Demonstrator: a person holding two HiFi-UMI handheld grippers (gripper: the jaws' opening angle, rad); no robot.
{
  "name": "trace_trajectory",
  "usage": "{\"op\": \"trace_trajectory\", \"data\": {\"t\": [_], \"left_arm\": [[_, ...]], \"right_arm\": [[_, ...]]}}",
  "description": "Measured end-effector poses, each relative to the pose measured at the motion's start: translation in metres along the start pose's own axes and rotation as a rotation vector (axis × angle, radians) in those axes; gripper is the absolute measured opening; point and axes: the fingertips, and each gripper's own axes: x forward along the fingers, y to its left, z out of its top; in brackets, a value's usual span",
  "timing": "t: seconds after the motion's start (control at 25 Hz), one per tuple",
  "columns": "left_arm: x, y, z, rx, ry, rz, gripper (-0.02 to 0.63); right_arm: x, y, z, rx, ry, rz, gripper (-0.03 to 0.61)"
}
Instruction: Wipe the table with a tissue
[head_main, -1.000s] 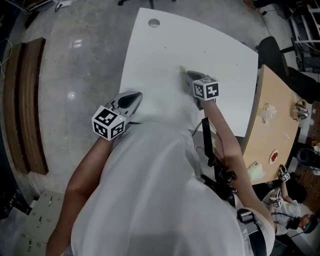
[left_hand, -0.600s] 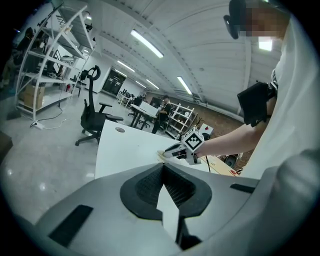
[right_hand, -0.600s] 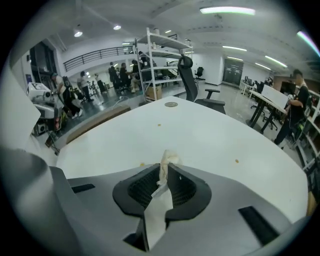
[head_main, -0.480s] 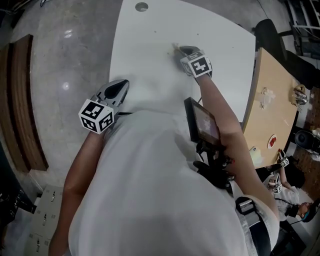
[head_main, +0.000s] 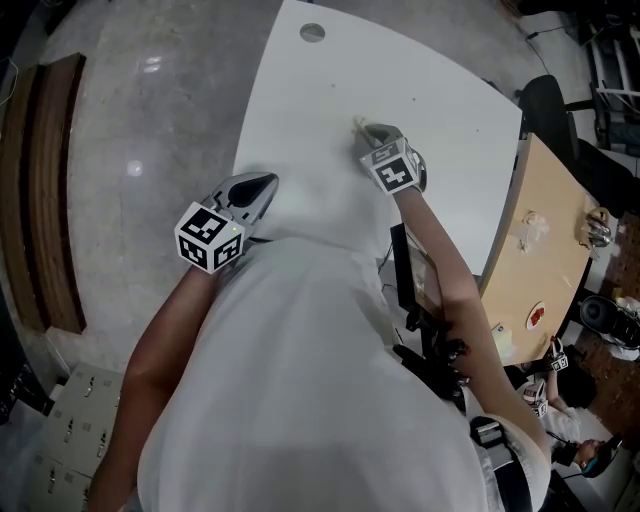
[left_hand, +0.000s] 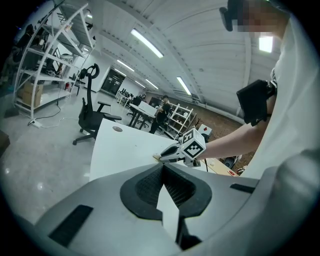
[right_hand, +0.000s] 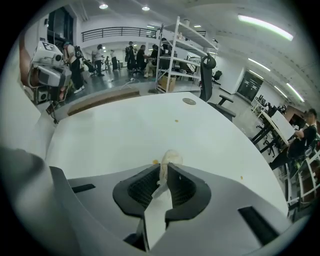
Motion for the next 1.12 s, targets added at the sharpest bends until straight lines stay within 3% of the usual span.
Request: {"op": "trace_trajectory", "data": {"t": [0.32, 0.48, 0.6, 0.72, 0.84, 0.92, 1.12], "left_arm": [[0.006, -0.003, 0.001, -0.001, -0.01, -0.016, 0.006], [0.011, -0.004, -0.006, -0.002, 0.002, -0.016, 0.006], [0.012, -0.005, -0.003, 0.002, 0.001, -0.024, 0.006], [0.011, -0.004, 0.001, -0.004, -0.013, -0.019, 0.006], [0.009, -0.002, 0.0, -0.012, -0.015, -0.008, 0.006], [0.006, -0.001, -0.001, -0.019, -0.015, 0.001, 0.006], [-0.001, 0.004, -0.004, -0.031, -0.018, 0.023, 0.006]], "right_arm": [[-0.009, 0.047, 0.002, -0.163, -0.012, 0.075, 0.049], [-0.009, 0.069, -0.004, -0.198, -0.017, 0.136, 0.049], [-0.015, 0.093, -0.007, -0.18, -0.013, 0.279, 0.049], [-0.019, 0.094, 0.004, -0.031, -0.081, 0.363, 0.049], [-0.019, 0.054, 0.019, 0.201, -0.177, 0.31, 0.049], [-0.016, 0.024, 0.027, 0.28, -0.196, 0.25, 0.051], [0.007, -0.028, 0.053, 0.236, -0.157, 0.14, 0.051]]}}
